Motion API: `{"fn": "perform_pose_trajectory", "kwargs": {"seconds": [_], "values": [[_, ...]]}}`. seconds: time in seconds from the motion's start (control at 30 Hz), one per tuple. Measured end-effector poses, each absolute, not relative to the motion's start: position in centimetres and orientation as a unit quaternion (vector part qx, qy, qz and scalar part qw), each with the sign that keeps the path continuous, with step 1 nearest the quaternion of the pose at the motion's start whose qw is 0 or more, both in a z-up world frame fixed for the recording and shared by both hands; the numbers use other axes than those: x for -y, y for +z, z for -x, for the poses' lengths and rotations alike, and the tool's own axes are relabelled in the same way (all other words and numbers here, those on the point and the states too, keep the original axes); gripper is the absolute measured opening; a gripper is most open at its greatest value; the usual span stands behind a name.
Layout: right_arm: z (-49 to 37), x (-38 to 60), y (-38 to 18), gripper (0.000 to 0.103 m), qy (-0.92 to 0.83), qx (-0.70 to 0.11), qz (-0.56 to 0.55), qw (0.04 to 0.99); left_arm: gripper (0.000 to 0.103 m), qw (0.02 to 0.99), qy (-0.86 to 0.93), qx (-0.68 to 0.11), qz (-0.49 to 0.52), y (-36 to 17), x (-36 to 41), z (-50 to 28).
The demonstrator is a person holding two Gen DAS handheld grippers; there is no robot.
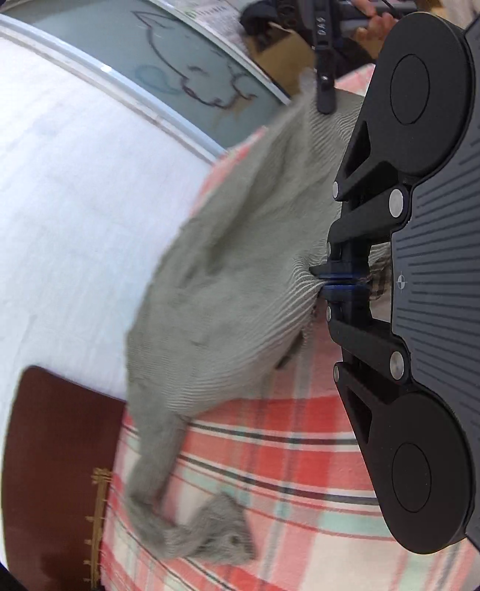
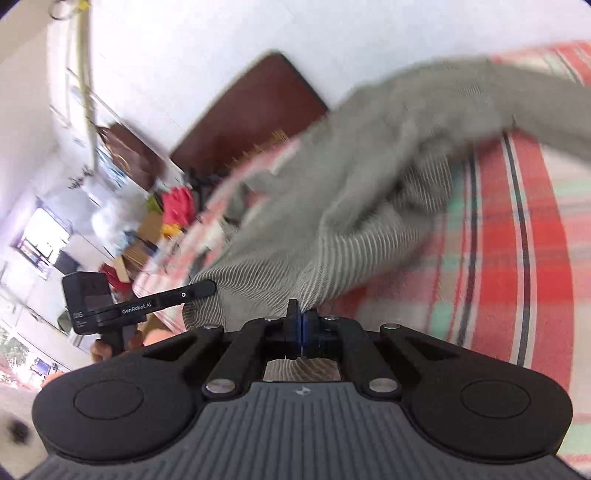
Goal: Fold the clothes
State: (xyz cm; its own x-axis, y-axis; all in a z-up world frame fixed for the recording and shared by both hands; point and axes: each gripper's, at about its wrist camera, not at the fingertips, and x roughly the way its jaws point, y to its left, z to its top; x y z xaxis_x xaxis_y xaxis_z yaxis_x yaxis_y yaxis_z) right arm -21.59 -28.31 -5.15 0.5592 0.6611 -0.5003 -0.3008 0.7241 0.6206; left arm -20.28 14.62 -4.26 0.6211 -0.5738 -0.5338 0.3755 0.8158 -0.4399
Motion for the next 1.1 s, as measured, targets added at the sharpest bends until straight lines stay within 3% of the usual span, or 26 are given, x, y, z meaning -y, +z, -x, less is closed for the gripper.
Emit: {"fn": "perform_pose_trajectory", "kwargs": {"seconds": [0.37, 0.6, 0.63, 0.7, 0.77, 0.8, 0.83, 0.87, 0.9, 1.0, 1.1], "values": [[9.0, 28.8, 3.2, 0.001, 0.236, -0.231, -0.199, 0.923, 0.0, 0.936, -0.21, -0.225, 0.17, 3.1, -9.6, 4.6], [0.0, 29.9, 3.9, 0.001, 0.186, -0.177, -0.207, 0.944, 0.001, 0.945, -0.169, -0.209, 0.186, 4.1, -6.8, -5.2], [-1.4, 30.0, 3.7, 0.001, 0.175, -0.171, -0.204, 0.948, 0.005, 0.948, -0.158, -0.206, 0.183, 3.8, -6.5, -6.6], [-4.0, 30.1, 2.4, 0.002, 0.149, -0.174, -0.202, 0.952, 0.051, 0.953, -0.129, -0.216, 0.168, 2.3, -5.6, -9.3], [-5.5, 30.8, -0.1, 0.004, 0.128, -0.207, -0.22, 0.944, 0.086, 0.954, -0.103, -0.245, 0.138, -0.2, -4.7, -11.5], [-6.3, 31.2, -1.4, 0.017, 0.117, -0.224, -0.229, 0.94, 0.085, 0.953, -0.092, -0.263, 0.12, -1.5, -4.3, -12.4], [-7.0, 31.6, -2.7, 0.045, 0.106, -0.24, -0.238, 0.935, 0.085, 0.95, -0.082, -0.281, 0.103, -2.9, -4.1, -13.2], [-7.8, 32.0, -3.9, 0.058, 0.096, -0.257, -0.247, 0.93, 0.085, 0.946, -0.079, -0.3, 0.092, -4.1, -4.2, -13.5], [-8.5, 32.4, -5.2, 0.063, 0.085, -0.273, -0.255, 0.924, 0.085, 0.943, -0.08, -0.312, 0.089, -5.1, -4.7, -13.3], [-10.2, 33.5, -8.4, 0.063, 0.054, -0.311, -0.277, 0.907, 0.085, 0.938, -0.085, -0.319, 0.106, -6.4, -7.5, -11.6], [-6.9, 32.9, -7.4, 0.067, 0.078, -0.288, -0.27, 0.916, 0.085, 0.933, -0.091, -0.311, 0.156, -6.2, -10.8, -8.5]]}}
